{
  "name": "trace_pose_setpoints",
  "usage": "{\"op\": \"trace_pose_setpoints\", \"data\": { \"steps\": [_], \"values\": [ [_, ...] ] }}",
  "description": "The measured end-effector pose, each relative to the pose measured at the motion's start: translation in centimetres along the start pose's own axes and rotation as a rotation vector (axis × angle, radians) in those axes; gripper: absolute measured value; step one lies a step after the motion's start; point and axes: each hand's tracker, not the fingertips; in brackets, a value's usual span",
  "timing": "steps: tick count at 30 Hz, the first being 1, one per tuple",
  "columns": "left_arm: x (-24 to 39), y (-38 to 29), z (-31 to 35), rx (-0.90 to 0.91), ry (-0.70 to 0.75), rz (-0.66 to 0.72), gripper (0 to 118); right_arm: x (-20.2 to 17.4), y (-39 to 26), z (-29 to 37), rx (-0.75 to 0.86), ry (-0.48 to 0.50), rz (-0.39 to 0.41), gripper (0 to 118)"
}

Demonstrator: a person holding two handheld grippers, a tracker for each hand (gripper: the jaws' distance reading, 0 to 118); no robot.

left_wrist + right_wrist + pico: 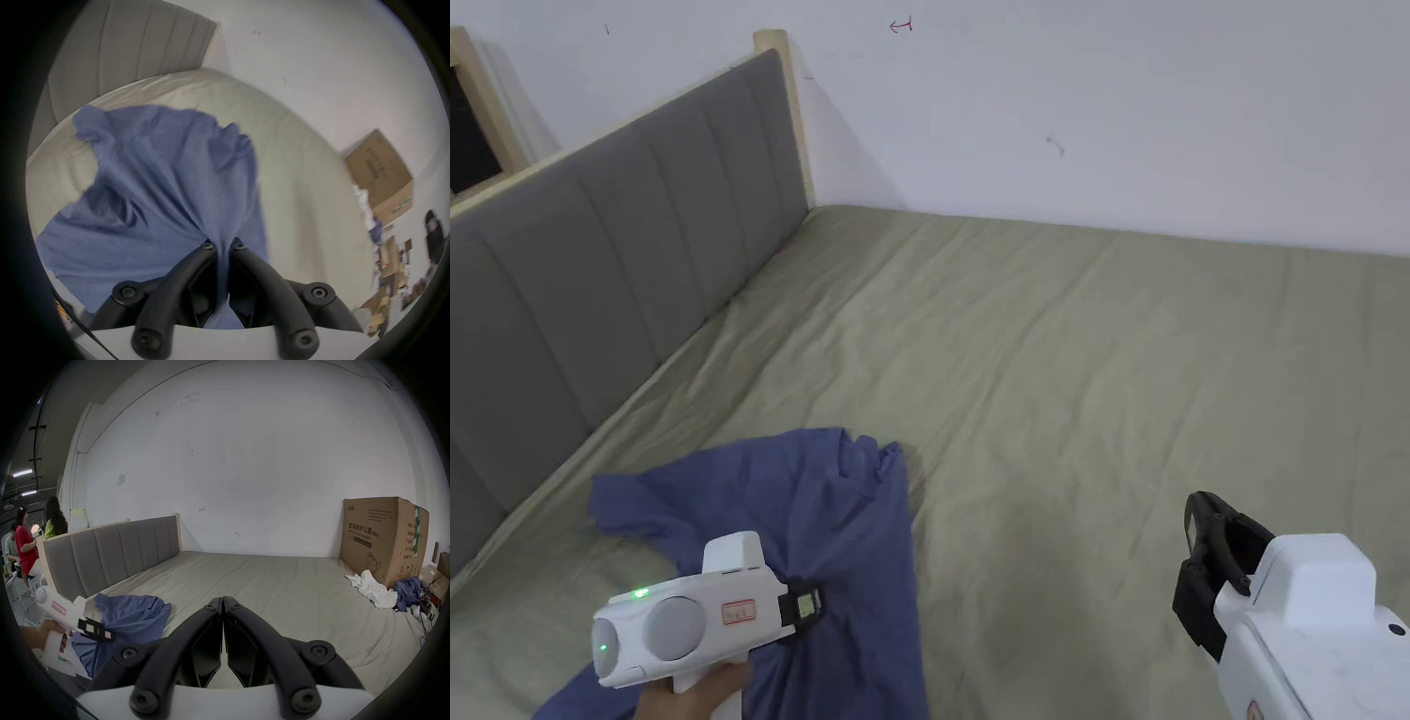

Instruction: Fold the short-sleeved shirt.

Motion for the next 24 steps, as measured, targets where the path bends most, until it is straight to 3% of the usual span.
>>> {"op": "trace_pose_setpoints", "data": {
  "steps": [3,9,16,24],
  "values": [
    [3.7,0.7,2.6,0.057,-0.085,-0.01,3,0.9,0.2,1.0,0.011,-0.019,-0.014,0],
    [13.7,3.6,5.8,0.109,-0.191,-0.282,3,3.3,1.0,4.2,0.051,-0.079,-0.042,0],
    [26.5,6.5,7.2,0.148,-0.35,-0.495,3,7.0,2.3,8.9,0.109,-0.185,-0.028,0],
    [37.6,5.3,6.3,0.131,-0.443,-0.715,3,11.5,2.9,13.6,0.151,-0.315,-0.008,0]
  ]
}}
